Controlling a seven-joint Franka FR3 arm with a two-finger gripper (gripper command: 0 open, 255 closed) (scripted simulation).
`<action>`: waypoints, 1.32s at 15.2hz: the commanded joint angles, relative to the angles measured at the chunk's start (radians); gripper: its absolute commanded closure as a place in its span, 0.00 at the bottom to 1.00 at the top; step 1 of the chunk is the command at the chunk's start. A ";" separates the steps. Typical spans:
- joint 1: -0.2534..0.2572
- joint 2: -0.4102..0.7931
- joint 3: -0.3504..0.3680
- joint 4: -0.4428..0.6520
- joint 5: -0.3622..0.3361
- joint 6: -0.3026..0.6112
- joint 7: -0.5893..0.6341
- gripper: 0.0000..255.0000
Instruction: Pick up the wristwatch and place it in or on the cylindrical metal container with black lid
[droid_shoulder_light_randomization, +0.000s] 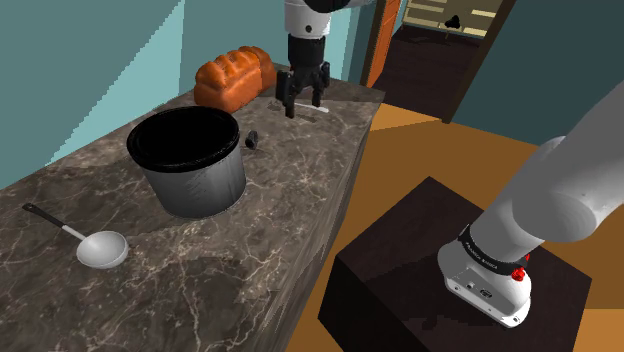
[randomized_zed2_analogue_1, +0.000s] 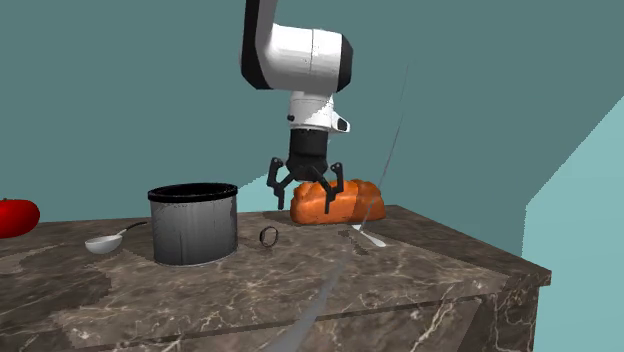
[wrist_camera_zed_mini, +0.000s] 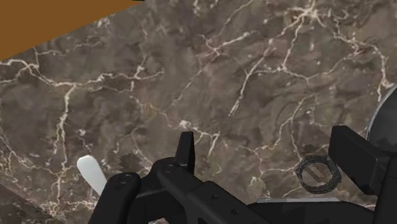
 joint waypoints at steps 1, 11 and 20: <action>0.011 0.081 0.015 0.058 -0.008 0.024 0.021 0.00; 0.080 0.390 0.052 0.332 -0.060 0.060 0.102 0.00; 0.087 0.417 0.051 0.278 -0.066 0.140 0.105 0.00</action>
